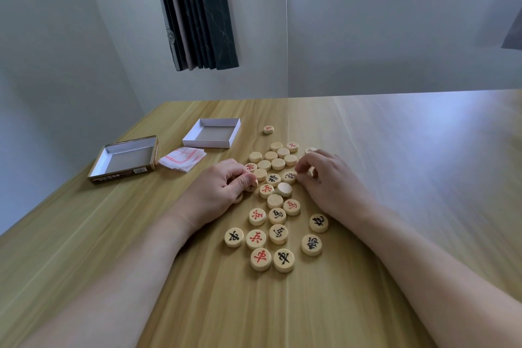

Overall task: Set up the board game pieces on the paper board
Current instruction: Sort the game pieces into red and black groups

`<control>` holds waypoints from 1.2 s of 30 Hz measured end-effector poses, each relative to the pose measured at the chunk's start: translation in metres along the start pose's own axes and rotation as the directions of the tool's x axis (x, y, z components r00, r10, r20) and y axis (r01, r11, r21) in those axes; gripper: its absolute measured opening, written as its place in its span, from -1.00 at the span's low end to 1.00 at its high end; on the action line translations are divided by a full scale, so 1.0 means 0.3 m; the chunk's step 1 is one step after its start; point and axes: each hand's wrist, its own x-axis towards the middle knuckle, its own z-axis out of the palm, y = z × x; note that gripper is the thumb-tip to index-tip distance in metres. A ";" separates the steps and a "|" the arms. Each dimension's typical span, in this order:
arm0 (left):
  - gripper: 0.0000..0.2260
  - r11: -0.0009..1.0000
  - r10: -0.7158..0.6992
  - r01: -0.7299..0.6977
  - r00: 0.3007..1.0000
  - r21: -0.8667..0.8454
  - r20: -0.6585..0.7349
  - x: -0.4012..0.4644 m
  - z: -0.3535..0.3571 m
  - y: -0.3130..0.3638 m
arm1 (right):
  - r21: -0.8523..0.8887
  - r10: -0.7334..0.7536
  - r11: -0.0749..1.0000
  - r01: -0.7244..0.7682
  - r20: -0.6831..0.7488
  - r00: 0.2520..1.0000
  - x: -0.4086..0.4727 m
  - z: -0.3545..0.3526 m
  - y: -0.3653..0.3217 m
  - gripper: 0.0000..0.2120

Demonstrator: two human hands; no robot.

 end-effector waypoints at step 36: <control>-0.92 0.995 -0.063 0.055 0.994 -0.081 -0.092 -0.067 -0.029 0.030 | -0.103 -0.117 0.987 0.122 0.055 0.992 -0.017 -0.006 -0.009 -0.73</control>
